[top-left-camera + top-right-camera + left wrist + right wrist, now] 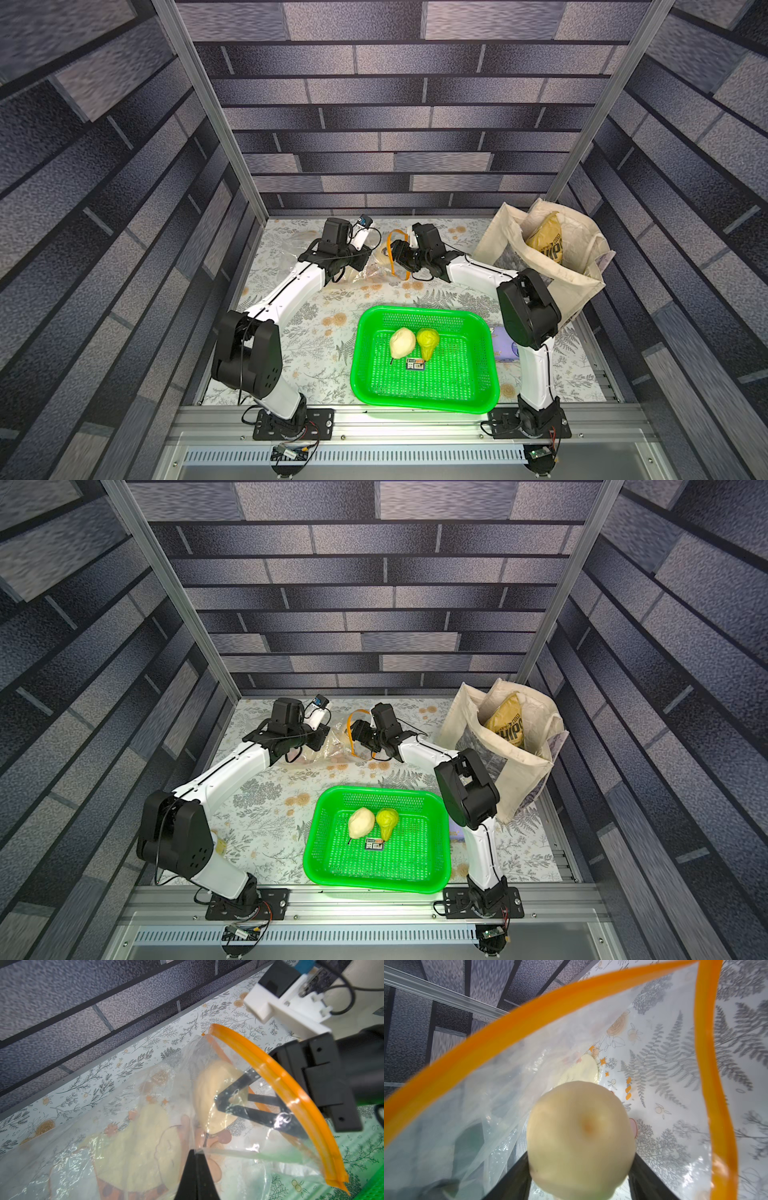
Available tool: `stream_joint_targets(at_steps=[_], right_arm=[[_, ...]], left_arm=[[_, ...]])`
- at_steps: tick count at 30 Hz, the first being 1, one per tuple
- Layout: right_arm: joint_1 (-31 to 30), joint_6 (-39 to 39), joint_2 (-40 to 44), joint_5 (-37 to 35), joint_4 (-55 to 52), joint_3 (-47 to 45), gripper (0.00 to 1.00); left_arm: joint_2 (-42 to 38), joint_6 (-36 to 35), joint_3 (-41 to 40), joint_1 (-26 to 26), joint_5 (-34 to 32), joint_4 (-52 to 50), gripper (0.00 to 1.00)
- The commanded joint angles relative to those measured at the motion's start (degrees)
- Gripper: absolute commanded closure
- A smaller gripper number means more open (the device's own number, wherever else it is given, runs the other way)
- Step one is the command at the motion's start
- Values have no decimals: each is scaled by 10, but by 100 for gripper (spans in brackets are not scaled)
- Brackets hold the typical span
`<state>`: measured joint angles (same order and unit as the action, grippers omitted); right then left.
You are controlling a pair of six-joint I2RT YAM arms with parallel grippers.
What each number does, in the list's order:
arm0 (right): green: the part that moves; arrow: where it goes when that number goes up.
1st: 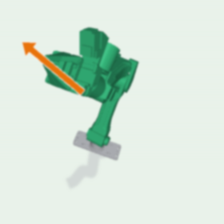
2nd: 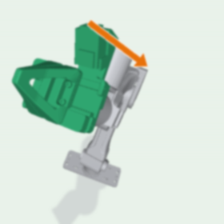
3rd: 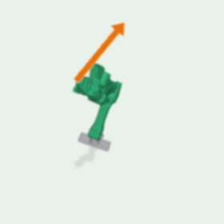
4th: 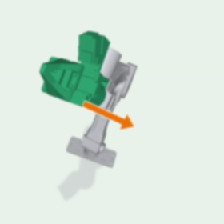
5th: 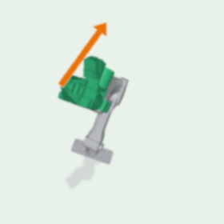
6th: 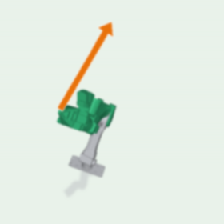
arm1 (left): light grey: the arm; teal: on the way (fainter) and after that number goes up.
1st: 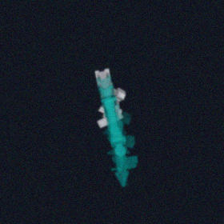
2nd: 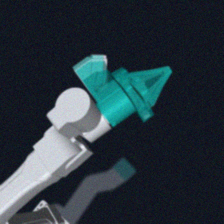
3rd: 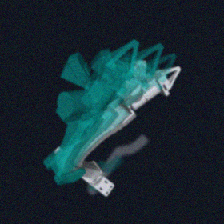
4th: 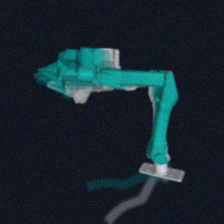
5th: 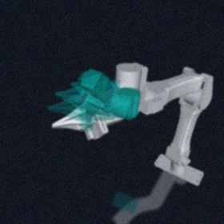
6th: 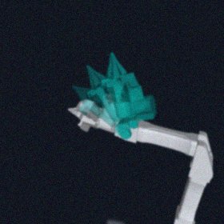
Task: Open the zip-top bag and take out the pear
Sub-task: Pick up the pear from the zipper food storage bag, then place the pear in the basket.
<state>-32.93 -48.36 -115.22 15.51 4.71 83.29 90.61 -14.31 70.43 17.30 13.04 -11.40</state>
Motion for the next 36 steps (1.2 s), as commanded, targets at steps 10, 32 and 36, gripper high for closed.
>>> stream_joint_targets(at_steps=[10,32,36], right_arm=[[57,190,165,-26,-130,-71,28],[33,670,255,317,-397,-82,35],[-15,794,265,315,-419,-112,35]], left_arm=[[7,15,18,-18,-42,-17,100],[44,40,32,-43,-25,-31,100],[47,39,34,-42,-24,-32,100]])
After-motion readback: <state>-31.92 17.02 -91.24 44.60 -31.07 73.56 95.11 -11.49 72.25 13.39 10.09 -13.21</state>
